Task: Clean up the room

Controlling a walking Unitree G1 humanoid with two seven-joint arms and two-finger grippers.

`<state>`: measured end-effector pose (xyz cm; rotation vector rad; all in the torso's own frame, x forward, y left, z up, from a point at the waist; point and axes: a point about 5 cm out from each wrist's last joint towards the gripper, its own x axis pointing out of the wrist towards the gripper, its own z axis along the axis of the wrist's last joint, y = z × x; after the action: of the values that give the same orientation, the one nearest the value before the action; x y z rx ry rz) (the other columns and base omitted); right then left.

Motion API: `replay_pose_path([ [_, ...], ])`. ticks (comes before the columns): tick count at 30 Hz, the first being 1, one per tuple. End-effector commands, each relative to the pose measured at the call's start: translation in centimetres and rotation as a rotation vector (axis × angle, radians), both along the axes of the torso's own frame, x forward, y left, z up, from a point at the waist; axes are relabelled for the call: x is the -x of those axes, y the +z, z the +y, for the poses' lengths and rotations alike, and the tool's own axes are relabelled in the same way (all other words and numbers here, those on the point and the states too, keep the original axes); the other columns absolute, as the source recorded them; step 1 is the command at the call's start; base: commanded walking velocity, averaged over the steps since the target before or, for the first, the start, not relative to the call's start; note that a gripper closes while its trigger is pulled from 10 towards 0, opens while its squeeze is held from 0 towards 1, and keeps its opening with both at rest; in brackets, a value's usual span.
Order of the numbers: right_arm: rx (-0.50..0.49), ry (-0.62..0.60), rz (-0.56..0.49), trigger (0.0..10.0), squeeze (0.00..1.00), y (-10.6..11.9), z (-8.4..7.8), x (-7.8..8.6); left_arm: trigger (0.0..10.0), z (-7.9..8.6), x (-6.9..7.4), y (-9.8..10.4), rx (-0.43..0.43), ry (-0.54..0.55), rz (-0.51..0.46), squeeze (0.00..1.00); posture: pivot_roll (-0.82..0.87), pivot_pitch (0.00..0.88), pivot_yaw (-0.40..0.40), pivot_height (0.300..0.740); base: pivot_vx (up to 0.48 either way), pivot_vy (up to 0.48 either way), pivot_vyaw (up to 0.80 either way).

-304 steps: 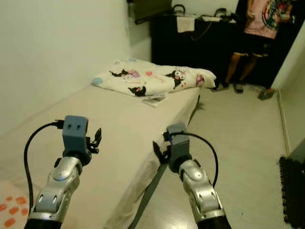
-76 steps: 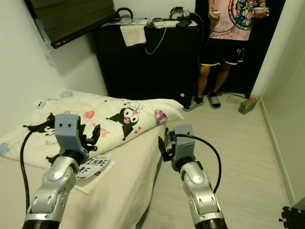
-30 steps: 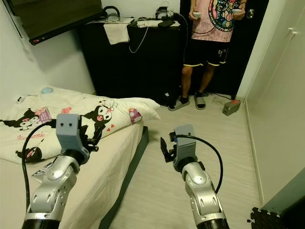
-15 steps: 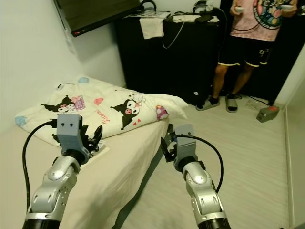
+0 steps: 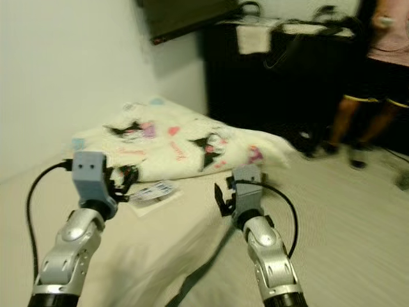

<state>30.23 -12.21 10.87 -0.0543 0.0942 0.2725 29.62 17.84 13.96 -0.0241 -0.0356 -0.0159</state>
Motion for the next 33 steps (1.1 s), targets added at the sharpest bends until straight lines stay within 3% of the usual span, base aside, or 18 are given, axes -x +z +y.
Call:
replay_pose_path([
  [1, 0.007, 0.002, 0.000, 10.0, 0.00, -0.03, 0.06, 0.06, 10.0, 0.21, 0.06, -0.15, -0.011, 0.007, 0.008, 0.00, -0.07, 0.018, 0.023, 0.740, 0.000, 0.000, 0.80],
  [33, 0.021, -0.016, -0.001, 10.0, 0.00, -0.10, -0.12, 0.02, 10.0, 0.06, 0.06, -0.48, -0.045, -0.006, 0.032, 0.00, -0.07, 0.025, 0.029, 0.740, 0.000, 0.000, 0.80],
])
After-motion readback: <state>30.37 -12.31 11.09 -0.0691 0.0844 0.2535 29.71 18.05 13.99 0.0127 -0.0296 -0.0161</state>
